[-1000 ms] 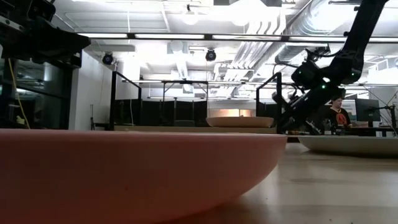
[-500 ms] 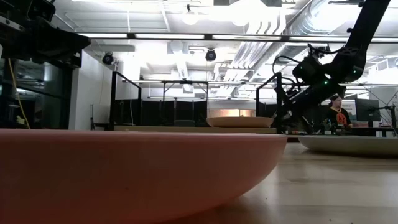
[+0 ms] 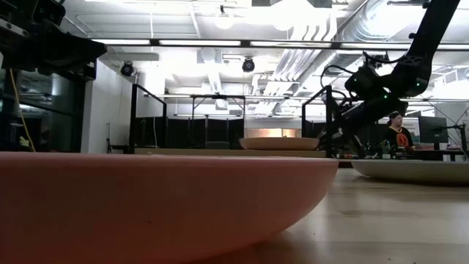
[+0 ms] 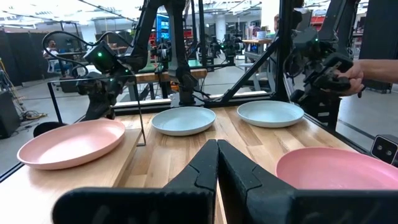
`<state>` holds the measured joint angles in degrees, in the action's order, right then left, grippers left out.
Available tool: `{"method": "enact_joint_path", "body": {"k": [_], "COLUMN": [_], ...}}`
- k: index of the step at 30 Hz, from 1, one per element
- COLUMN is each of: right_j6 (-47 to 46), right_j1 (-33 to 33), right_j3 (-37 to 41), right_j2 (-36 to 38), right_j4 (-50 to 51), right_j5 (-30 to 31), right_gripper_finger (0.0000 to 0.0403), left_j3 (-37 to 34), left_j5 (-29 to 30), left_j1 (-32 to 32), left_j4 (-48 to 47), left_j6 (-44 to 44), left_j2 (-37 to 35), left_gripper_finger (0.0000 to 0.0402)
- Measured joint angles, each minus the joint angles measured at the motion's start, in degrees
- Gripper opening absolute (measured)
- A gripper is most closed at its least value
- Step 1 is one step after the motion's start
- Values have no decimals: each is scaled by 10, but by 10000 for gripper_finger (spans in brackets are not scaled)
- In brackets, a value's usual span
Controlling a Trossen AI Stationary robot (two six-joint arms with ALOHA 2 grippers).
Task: Place and stack plates onto a shelf
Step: Adjust the light pink plate on the shelf, then put the top white plate on the shelf
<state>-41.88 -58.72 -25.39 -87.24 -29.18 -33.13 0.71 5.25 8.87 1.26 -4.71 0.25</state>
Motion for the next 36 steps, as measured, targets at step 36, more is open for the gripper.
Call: {"method": "enact_joint_path", "body": {"k": [36], "right_j6": [248], "right_j1": [33], "right_j3": [0], "right_j2": [490], "right_j4": [426], "right_j5": [107], "right_gripper_finger": [0], "left_j3": [0], "left_j5": [0], "left_j1": [0], "left_j4": [0], "left_j6": [0], "left_j2": [0], "left_gripper_finger": [0]}}
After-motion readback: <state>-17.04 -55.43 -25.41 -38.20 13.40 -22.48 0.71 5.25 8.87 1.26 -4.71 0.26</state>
